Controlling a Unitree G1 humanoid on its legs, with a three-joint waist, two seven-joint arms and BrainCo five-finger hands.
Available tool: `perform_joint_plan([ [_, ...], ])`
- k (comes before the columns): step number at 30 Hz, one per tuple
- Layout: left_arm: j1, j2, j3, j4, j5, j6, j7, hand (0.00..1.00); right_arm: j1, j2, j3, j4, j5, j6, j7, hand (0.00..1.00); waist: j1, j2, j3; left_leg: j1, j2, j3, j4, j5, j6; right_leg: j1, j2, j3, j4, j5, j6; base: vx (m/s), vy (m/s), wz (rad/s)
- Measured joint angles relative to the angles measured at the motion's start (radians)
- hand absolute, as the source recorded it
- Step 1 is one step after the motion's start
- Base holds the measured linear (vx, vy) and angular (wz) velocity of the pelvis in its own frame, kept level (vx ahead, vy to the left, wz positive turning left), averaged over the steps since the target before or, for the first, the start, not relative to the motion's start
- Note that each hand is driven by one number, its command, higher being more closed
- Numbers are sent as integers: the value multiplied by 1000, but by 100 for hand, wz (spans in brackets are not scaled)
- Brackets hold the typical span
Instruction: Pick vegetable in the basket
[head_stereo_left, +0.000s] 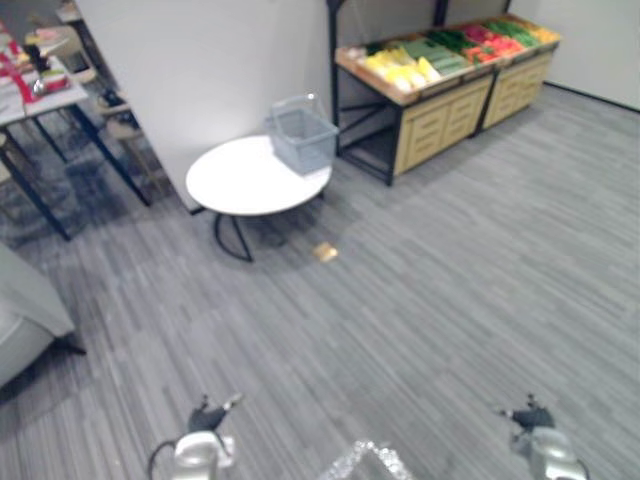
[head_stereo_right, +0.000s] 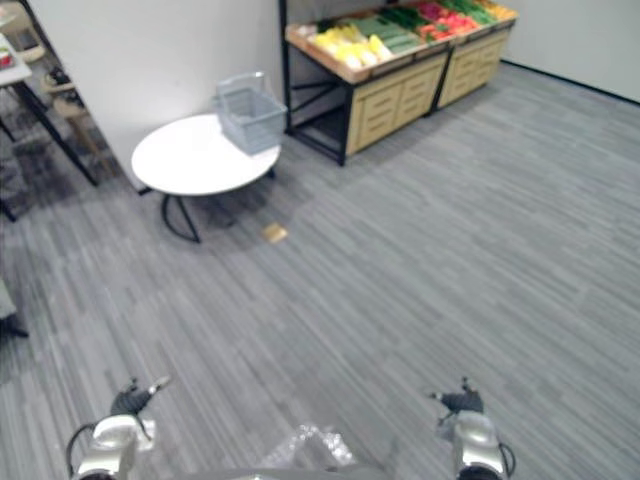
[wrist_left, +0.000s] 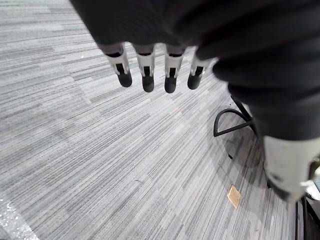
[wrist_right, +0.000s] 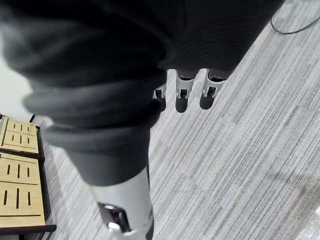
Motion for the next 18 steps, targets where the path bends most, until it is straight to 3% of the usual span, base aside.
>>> perform_joint_plan([
  [18, 22, -1, -28, -55, -40, -11, 1, 0, 32, -29, 32, -39, -3, -5, 13, 0, -3, 7, -4, -36, 3, -36, 24, -1, 2, -19, -5, -49, 23, -17, -4, -12, -21, 7],
])
